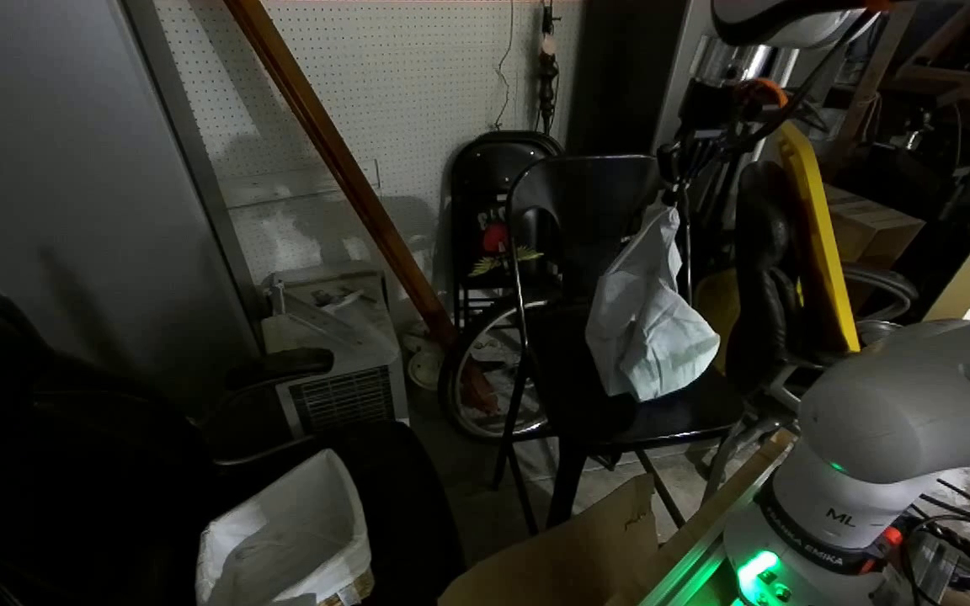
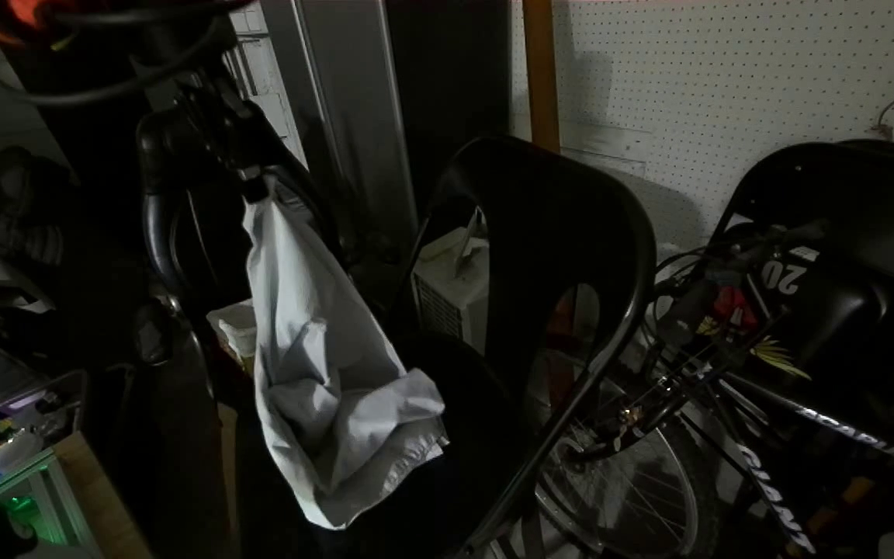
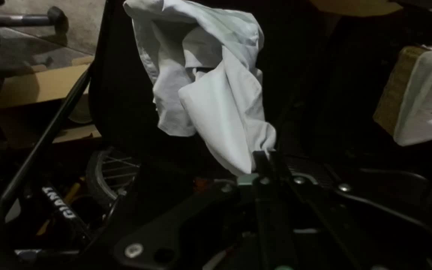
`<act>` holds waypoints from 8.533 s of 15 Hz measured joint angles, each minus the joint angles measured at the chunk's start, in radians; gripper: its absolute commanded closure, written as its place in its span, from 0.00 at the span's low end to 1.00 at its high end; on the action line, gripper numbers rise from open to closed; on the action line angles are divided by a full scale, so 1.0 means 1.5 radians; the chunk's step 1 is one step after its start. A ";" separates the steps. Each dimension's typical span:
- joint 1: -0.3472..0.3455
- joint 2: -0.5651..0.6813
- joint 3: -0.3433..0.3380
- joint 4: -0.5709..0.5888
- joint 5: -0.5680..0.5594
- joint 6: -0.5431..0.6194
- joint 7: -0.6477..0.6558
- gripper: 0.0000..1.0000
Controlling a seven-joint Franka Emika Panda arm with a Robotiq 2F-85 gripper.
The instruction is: Lay the white object over the chair
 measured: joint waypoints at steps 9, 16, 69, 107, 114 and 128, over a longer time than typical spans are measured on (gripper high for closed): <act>0.002 -0.097 -0.001 0.083 0.009 0.034 0.075 0.99; -0.011 -0.114 0.004 0.166 0.009 0.097 0.152 0.97; -0.331 0.494 0.246 0.574 -0.510 0.723 0.891 0.99; 0.009 1.048 -0.007 1.251 -0.976 0.055 1.537 0.28; 0.014 1.053 -0.014 1.250 -0.977 0.058 1.480 0.00; -0.042 0.883 0.033 1.283 -0.515 0.122 0.927 0.00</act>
